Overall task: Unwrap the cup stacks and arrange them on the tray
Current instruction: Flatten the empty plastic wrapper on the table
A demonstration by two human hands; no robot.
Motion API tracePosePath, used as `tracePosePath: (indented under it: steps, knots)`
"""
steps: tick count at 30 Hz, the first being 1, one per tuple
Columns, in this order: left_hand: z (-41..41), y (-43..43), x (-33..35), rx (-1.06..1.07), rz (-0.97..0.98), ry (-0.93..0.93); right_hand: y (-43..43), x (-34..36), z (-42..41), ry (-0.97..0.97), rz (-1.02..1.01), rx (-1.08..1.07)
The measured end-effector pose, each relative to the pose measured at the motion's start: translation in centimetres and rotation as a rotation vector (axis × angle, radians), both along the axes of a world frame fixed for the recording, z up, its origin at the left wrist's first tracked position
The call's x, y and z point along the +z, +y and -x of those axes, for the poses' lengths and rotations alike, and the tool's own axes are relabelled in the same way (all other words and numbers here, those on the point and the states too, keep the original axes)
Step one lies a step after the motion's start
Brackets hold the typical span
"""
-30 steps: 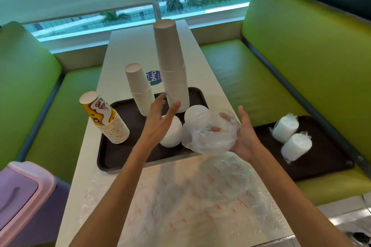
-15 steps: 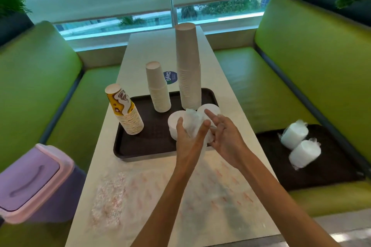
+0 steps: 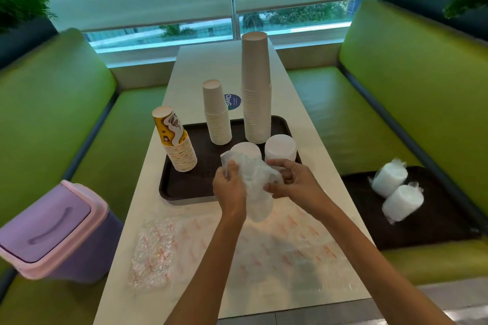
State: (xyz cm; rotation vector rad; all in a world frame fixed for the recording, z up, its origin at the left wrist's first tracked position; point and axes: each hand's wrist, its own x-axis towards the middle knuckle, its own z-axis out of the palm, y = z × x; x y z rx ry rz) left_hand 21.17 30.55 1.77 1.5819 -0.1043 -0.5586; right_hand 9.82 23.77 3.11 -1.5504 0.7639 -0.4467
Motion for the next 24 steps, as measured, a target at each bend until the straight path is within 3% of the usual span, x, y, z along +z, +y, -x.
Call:
tracePosePath:
  steps: [8, 20, 22, 24]
  knots:
    - [-2.9, 1.8, -0.5, 0.031, -0.129, -0.043, -0.1, 1.0, -0.2, -0.237, -0.016, -0.162]
    - [-5.8, 7.9, -5.9, -0.146, -0.540, -0.125, -0.4, 1.0, -0.7, -0.304, -0.191, -0.320]
    - [-6.0, 8.4, -5.1, -0.090, -0.513, -0.201, -0.3, 1.2, -1.0, -0.314, -0.195, -0.326]
    - [-5.7, 8.5, -3.3, -0.036, -0.316, -0.285, -0.1, 1.5, -1.3, -0.323, -0.189, -0.316]
